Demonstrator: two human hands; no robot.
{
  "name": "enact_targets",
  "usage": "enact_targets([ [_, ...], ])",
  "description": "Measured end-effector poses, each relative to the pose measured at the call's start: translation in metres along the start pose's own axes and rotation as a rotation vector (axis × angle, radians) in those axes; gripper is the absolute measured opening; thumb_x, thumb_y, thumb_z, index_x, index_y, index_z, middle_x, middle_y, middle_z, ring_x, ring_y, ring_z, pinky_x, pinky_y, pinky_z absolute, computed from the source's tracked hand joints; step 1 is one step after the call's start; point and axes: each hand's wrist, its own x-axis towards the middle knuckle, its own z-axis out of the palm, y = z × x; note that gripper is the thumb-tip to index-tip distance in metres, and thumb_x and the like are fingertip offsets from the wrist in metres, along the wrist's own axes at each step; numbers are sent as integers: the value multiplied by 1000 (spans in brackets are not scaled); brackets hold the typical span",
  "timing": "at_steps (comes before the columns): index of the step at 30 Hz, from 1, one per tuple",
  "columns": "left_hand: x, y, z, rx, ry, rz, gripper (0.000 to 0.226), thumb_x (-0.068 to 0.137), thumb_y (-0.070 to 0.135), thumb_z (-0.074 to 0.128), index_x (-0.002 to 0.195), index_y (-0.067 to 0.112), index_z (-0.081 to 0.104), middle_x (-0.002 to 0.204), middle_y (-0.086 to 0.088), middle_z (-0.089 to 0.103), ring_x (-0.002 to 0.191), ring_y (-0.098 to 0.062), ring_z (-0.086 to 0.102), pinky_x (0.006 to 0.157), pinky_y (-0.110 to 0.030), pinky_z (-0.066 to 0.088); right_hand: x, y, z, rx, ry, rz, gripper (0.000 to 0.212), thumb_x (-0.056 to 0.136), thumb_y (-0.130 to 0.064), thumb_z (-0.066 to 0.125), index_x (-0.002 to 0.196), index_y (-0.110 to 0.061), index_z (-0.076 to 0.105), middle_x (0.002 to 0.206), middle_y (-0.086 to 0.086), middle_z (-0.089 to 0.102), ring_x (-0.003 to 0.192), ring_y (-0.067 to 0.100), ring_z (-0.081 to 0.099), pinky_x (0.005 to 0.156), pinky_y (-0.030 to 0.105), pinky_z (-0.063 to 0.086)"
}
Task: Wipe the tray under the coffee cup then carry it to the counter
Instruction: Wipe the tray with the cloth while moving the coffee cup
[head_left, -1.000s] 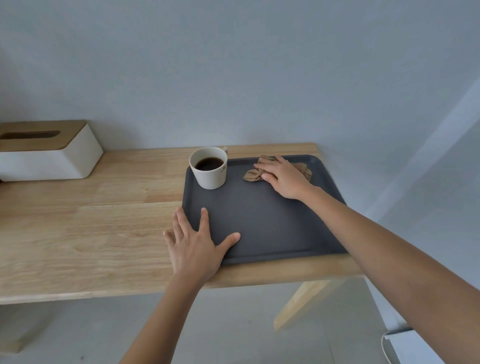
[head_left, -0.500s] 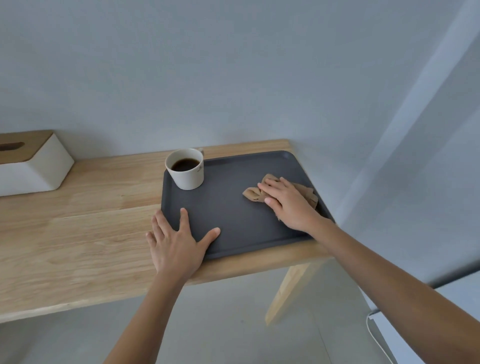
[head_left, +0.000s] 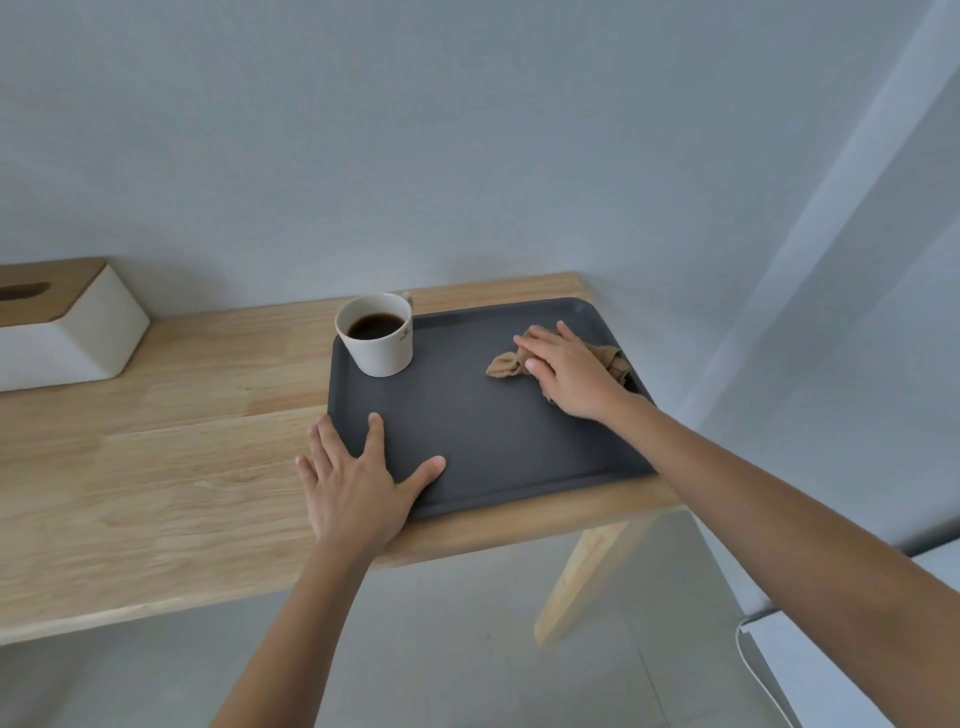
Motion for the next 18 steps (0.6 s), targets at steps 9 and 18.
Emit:
enact_targets([
  [9, -4, -2, 1, 4, 3, -30, 103, 68, 88, 26, 151, 30, 10, 158, -23, -7, 147, -36, -11, 119, -50, 2, 41, -18, 7, -85, 35, -21, 43, 101, -16, 34, 142, -9, 38, 151, 11, 37, 143, 27, 27, 121, 37, 8],
  [18, 0, 2, 1, 21, -7, -16, 105, 69, 89, 23, 152, 28, 6, 158, -24, -10, 147, -36, -13, 118, -52, -1, -31, -45, 18, -66, -6, -192, 44, 101, -17, 35, 145, -12, 34, 153, 9, 34, 145, 22, 23, 122, 33, 7],
])
